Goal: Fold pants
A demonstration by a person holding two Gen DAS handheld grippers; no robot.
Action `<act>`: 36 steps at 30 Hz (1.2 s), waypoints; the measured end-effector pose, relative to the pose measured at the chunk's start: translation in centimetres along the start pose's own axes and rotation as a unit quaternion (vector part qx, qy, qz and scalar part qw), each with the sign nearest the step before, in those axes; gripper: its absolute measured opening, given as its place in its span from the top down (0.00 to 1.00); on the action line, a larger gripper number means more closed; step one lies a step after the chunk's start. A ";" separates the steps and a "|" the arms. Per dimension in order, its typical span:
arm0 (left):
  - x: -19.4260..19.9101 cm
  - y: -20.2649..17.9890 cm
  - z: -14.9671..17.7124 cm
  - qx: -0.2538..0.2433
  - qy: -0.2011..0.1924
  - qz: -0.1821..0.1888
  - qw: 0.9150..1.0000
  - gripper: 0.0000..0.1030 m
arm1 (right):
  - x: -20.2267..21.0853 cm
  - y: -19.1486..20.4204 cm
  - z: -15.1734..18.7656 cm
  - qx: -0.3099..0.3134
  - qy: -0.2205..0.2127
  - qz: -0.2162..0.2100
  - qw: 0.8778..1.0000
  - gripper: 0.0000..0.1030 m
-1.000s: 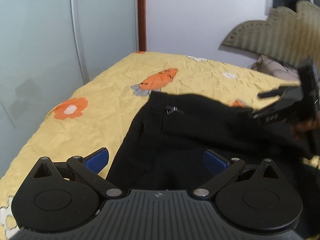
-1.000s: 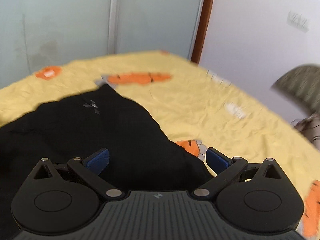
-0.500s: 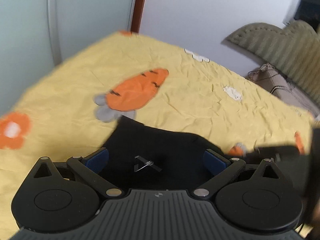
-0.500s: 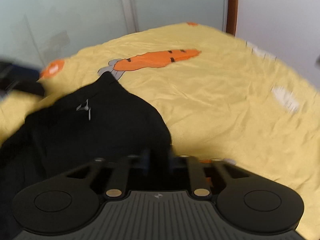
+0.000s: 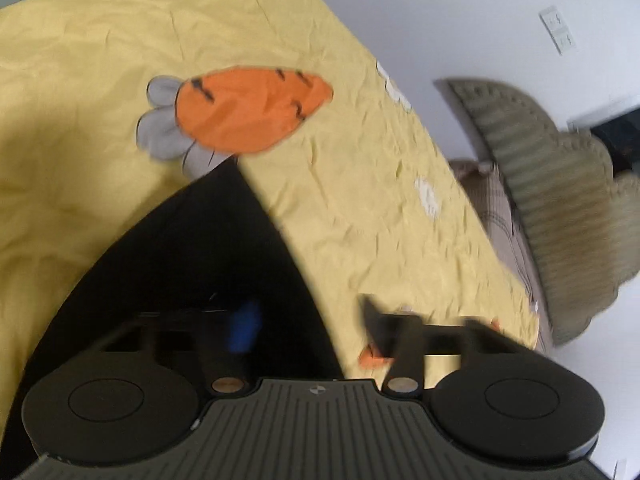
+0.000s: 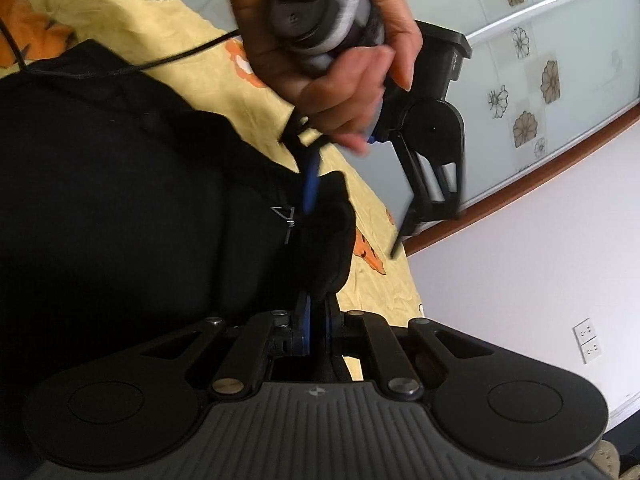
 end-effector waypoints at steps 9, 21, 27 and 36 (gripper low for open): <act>9.6 3.3 6.8 -0.070 -0.099 -0.014 0.993 0.93 | 5.6 1.6 -2.4 -0.054 -0.029 -0.008 0.998 0.94; 10.7 11.9 16.2 -0.090 -0.077 -0.101 0.988 0.92 | 9.0 11.9 -3.7 -0.059 -0.021 -0.111 0.992 0.94; 11.6 11.1 17.2 -0.132 -0.094 -0.142 0.976 0.66 | 9.2 12.8 -3.4 -0.072 -0.007 -0.087 0.994 0.92; 15.4 3.6 20.4 -0.255 -0.188 -0.139 0.938 0.22 | 18.8 8.4 6.3 -0.206 0.055 -0.019 0.977 0.91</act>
Point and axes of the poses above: each gripper's, at about its wrist camera, not at the fingertips, and x roughly against the way its jaws point, y to its left, z to its underside, the point moved 7 cm from there along -x, roughly the way its jaws point, and after that the axes turned 10 degrees about -z, right-handed, at the moved point
